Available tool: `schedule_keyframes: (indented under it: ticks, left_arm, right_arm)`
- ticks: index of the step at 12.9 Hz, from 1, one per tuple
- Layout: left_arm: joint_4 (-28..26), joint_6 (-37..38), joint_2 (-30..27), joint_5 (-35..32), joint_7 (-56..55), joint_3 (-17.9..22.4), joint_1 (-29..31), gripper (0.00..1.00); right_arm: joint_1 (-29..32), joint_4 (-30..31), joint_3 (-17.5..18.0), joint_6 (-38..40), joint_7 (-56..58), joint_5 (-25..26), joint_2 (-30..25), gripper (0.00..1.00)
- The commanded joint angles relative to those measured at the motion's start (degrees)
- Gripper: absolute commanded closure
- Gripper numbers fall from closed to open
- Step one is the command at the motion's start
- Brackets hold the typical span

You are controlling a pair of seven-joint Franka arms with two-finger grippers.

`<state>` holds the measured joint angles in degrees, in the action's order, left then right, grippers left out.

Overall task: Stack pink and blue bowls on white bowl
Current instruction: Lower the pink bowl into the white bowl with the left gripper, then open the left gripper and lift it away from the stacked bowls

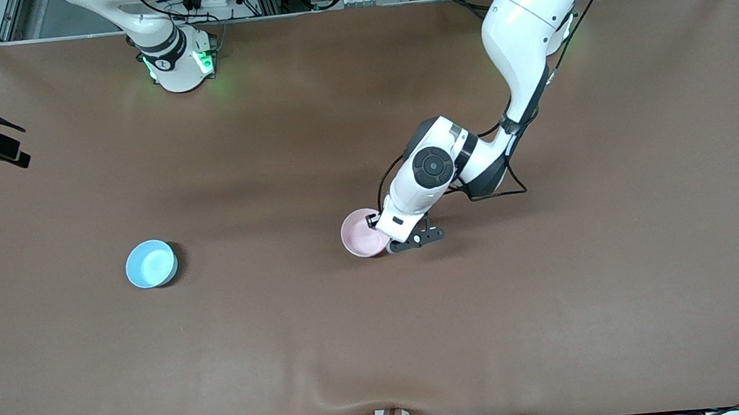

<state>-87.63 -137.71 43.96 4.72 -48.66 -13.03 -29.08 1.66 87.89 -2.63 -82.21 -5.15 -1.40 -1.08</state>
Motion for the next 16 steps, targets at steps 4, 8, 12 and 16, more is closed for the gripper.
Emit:
schedule_keyframes:
  ticks: [4, 8, 12, 16]
  left_arm:
    - [0.3, 6.4, -6.0, -0.9, -1.2, 0.7, 1.0, 0.0]
    - [0.5, 12.1, -12.0, -5.0, 1.2, 0.6, 4.8, 0.0]
    - [0.5, 18.9, -16.8, -6.0, 9.8, 0.5, 9.9, 0.0]
    - [0.6, 25.3, -19.8, -6.0, 24.6, 0.0, 17.9, 0.0]
  right_arm:
    - [0.5, -0.8, 0.4, 0.3, -0.6, 0.4, 0.2, 0.0]
    - [0.5, -0.9, 0.3, 0.3, -0.5, 0.7, 0.2, 0.0]
    - [-0.1, -1.5, 0.5, 0.4, -0.6, 2.5, 0.6, 0.0]
    - [-0.6, -1.6, 0.7, -1.4, -0.3, 1.9, 4.4, 0.0]
